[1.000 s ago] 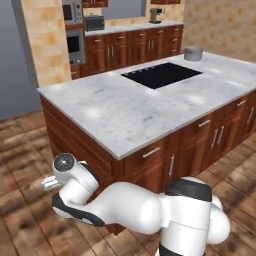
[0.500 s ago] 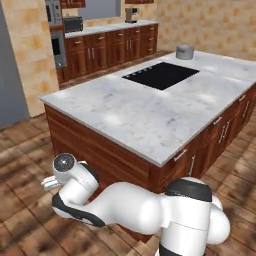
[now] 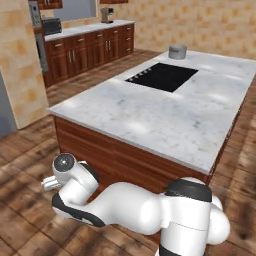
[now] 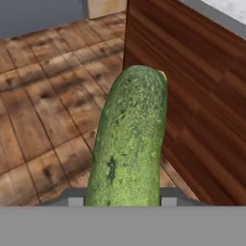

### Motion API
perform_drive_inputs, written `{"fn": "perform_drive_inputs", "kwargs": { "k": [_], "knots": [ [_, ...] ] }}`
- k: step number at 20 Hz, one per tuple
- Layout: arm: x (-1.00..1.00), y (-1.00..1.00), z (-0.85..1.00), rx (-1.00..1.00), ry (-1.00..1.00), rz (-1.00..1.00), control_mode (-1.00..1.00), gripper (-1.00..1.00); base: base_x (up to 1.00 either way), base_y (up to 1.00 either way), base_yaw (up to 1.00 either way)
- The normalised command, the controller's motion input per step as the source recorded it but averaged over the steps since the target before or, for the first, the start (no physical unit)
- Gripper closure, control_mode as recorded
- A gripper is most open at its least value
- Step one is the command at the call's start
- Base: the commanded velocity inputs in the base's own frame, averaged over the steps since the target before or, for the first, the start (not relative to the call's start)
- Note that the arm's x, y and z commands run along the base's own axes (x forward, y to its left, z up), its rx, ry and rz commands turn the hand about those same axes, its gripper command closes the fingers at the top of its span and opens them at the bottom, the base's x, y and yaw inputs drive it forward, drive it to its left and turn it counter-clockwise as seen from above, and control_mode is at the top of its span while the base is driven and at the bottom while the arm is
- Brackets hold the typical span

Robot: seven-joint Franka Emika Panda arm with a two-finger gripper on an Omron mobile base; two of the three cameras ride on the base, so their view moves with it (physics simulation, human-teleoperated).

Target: Turn on the sink faucet. Then move the cucumber from the counter to the sink. Turn off the sink. Move the vegetable from the sink to the pot next to the stove. Finally move the pot to the rear left burner.

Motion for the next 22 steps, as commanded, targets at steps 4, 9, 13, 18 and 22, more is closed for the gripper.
{"fn": "perform_drive_inputs", "kwargs": {
  "k": [4,9,13,18,22],
  "knots": [
    [0.0,0.0,0.0,0.0,0.0,0.0,1.0,1.0,0.31,1.0,-0.31],
    [0.0,0.0,0.0,0.0,0.0,0.0,1.0,1.0,0.31,1.0,-0.31],
    [0.0,0.0,0.0,0.0,0.0,0.0,1.0,1.0,0.31,1.0,-0.31],
    [0.0,0.0,0.0,0.0,0.0,0.0,1.0,1.0,0.3,1.0,-0.31],
    [0.0,0.0,0.0,0.0,0.0,0.0,1.0,1.0,0.3,1.0,-0.32]
  ]
}}
